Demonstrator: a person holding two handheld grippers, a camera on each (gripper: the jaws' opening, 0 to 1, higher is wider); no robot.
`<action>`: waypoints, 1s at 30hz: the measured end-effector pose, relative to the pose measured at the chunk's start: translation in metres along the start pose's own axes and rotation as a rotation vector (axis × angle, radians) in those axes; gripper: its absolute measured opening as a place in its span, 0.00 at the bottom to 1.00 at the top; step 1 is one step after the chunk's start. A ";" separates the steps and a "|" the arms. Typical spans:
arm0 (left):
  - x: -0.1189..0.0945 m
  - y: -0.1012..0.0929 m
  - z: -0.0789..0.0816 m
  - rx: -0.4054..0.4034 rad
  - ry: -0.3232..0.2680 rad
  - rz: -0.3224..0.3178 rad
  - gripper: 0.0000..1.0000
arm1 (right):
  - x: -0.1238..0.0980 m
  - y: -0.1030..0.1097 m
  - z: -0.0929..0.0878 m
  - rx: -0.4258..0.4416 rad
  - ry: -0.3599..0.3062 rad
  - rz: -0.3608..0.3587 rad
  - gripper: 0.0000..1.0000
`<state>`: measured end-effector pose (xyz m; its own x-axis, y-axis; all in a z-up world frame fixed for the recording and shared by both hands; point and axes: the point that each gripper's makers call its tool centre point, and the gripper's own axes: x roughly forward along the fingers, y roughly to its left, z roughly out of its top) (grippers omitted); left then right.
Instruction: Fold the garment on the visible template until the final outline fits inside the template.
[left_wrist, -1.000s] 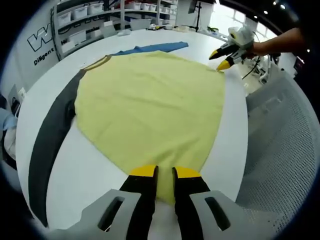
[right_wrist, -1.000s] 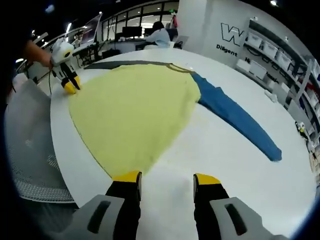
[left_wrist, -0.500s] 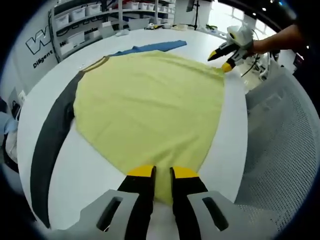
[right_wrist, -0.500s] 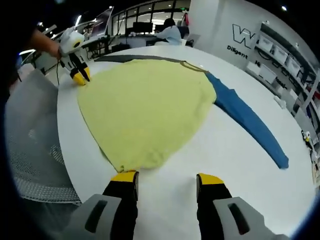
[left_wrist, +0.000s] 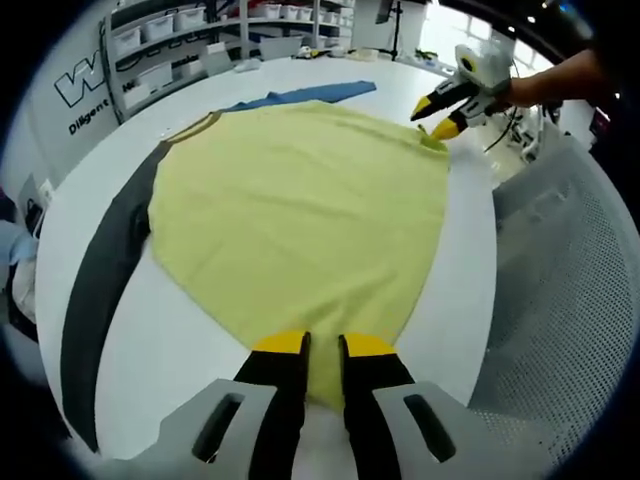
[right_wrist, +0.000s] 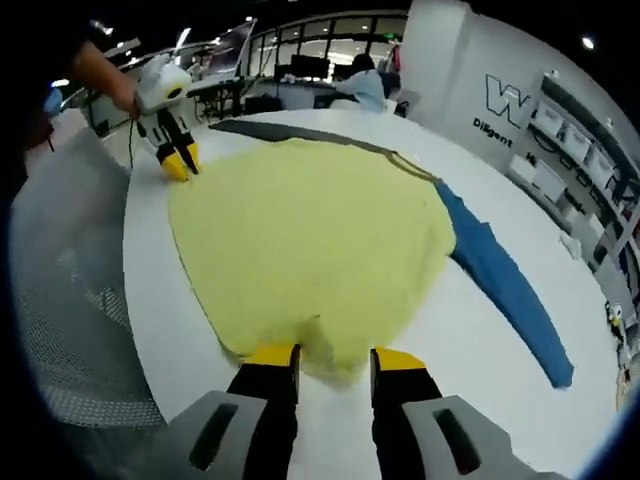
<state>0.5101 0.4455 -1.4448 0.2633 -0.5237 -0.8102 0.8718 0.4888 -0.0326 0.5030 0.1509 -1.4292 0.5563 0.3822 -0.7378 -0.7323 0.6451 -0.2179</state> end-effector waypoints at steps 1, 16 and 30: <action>0.000 0.000 0.000 0.001 0.001 0.000 0.12 | -0.001 0.001 0.001 0.003 -0.003 0.002 0.04; 0.001 -0.006 0.003 0.092 0.031 -0.021 0.12 | -0.029 0.001 -0.036 -0.098 0.079 0.105 0.00; 0.002 -0.016 0.002 0.049 0.037 -0.072 0.14 | -0.022 -0.016 -0.007 0.027 0.011 0.069 0.03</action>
<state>0.4981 0.4350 -1.4448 0.1844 -0.5299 -0.8277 0.9073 0.4155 -0.0639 0.4996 0.1278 -1.4144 0.5003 0.4192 -0.7576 -0.7577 0.6354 -0.1488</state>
